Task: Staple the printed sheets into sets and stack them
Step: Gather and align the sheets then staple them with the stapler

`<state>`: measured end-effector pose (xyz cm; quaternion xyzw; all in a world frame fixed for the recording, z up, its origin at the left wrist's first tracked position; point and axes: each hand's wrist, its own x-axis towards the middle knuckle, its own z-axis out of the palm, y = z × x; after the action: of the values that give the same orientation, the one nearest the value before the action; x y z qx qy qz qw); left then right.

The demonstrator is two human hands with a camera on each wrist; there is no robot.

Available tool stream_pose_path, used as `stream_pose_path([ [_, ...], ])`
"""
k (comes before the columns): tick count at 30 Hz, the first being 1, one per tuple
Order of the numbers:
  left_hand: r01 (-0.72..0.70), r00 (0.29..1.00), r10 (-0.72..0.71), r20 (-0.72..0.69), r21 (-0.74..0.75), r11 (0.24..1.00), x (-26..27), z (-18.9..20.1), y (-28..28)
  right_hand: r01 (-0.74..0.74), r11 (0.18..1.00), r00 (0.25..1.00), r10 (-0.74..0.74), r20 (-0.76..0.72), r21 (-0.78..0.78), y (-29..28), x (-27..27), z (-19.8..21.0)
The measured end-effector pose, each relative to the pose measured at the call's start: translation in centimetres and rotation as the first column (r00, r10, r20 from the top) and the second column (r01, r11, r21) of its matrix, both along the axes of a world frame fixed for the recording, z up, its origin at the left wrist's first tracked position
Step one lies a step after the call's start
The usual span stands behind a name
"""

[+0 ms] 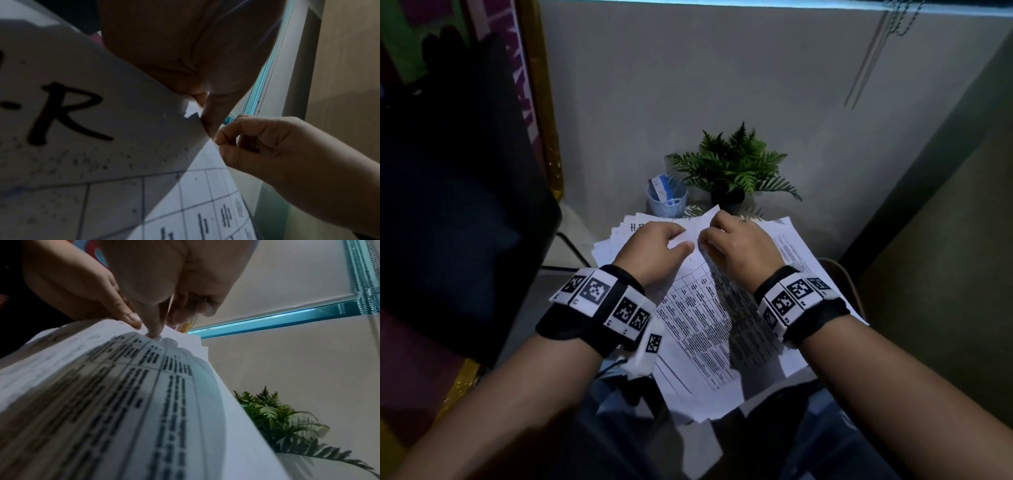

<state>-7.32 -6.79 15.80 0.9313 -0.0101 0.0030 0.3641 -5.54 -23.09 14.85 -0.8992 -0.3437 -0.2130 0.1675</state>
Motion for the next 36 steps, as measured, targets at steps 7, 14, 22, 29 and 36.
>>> stream_pose_path([
  [7, -0.011, 1.000, 0.009, 0.030, 0.074, 0.997, 0.1, -0.7, -0.1, 0.040, 0.998, 0.962, -0.029, -0.270, 0.037, -0.1, 0.6, -0.8],
  [14, -0.022, 1.000, 0.022, -0.001, 0.025, 0.999, 0.7, -1.3, -0.6, 0.171, 0.932, 0.871, 0.009, -0.491, 0.321, 0.0, 0.2, -2.3],
  [22, -0.047, 0.999, 0.047, 0.008, 0.010, 0.999, 1.4, -1.1, -1.2, 0.283, 0.864, 0.844, -0.017, -0.537, 0.417, 0.2, 0.2, -2.6],
  [29, -0.054, 0.998, 0.054, 0.025, 0.007, 0.999, 1.3, -1.0, -1.3, 0.228, 0.926, 0.896, -0.078, -0.438, 0.301, -0.5, 0.6, -1.6],
  [36, -0.067, 0.998, 0.067, 0.016, -0.002, 0.998, 1.3, -1.2, -1.5, 0.340, 0.822, 0.857, -0.071, -0.511, 0.457, 0.2, 0.7, -1.9],
])
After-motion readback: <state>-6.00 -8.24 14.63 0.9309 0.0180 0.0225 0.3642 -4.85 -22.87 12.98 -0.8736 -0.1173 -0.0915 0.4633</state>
